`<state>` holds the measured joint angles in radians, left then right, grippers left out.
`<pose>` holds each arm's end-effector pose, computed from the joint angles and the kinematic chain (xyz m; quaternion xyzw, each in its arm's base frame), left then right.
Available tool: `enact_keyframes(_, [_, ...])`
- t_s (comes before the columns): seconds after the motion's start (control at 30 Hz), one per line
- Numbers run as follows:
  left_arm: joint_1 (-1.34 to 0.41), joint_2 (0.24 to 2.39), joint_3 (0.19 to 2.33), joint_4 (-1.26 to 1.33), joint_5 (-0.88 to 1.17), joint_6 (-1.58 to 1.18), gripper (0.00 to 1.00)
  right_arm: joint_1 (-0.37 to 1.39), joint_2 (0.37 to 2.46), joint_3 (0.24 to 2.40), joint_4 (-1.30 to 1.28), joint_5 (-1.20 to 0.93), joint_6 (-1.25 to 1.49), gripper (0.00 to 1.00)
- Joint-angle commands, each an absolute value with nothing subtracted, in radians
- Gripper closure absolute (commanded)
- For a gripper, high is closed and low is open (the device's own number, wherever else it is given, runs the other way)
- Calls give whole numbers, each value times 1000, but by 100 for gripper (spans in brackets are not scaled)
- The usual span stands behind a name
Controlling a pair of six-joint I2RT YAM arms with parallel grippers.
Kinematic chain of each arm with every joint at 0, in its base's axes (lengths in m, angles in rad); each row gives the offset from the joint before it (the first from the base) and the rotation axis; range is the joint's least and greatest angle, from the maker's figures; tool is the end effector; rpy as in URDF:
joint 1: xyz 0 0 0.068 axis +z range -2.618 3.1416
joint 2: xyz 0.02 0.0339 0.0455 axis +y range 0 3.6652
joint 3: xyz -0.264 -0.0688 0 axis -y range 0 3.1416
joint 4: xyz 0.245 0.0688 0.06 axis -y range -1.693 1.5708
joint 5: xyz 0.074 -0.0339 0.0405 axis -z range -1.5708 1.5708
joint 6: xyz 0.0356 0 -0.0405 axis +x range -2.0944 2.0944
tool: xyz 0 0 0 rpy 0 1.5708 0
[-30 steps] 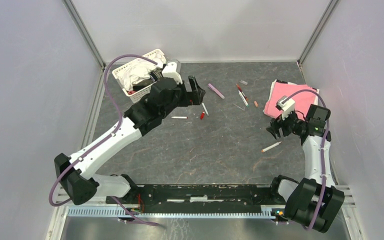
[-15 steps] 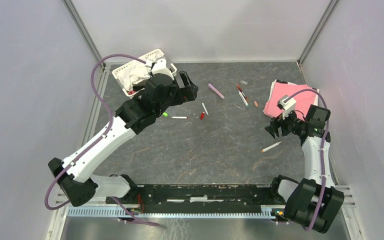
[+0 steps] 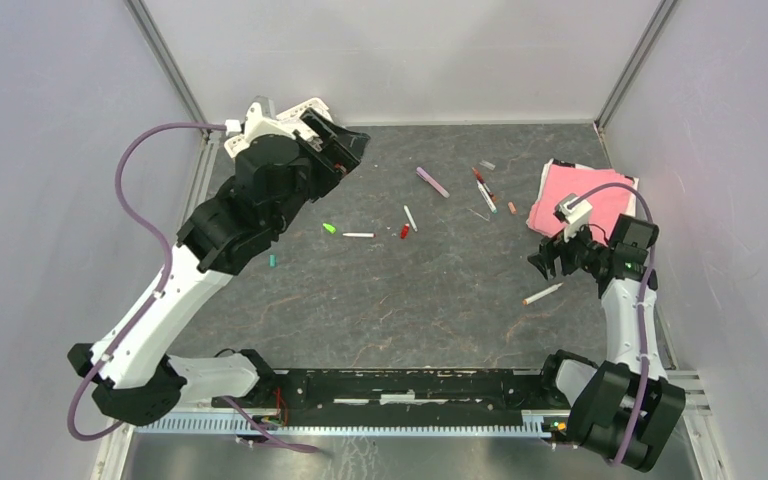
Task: Insert the pens into the pen caps
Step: Pick up the pen from the center of the board.
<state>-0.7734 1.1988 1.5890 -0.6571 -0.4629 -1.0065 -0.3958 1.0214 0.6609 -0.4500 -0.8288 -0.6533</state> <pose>0.1756 -0.1492 0.4802 -0.2282 0.7523 -0.3441 0.5134 0.1948 -0.0529 0.2373 -0.2573 0.8238 0.1535 0.4812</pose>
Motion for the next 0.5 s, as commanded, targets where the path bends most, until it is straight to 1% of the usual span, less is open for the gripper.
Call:
enact_keyframes(0.0, [-769, 1178, 1638, -688, -466, -1158, 3, -399, 991, 630, -412, -824, -640, 20])
enact_keyframes(0.17, [-769, 1185, 1639, -702, -455, -1179, 1, -399, 986, 606, -387, -821, -631, 20])
enact_keyframes(0.33, [-769, 1191, 1691, -744, -446, -1146, 1, -399, 1017, 623, -379, -826, -627, 20])
enact_keyframes(0.4, [-769, 1180, 1662, -730, -479, -1099, 0, -399, 1036, 637, -366, -833, -621, 20])
enact_keyframes(0.47, [-769, 1155, 1588, -666, -497, -1016, 0, -395, 1065, 665, -346, -831, -617, 20])
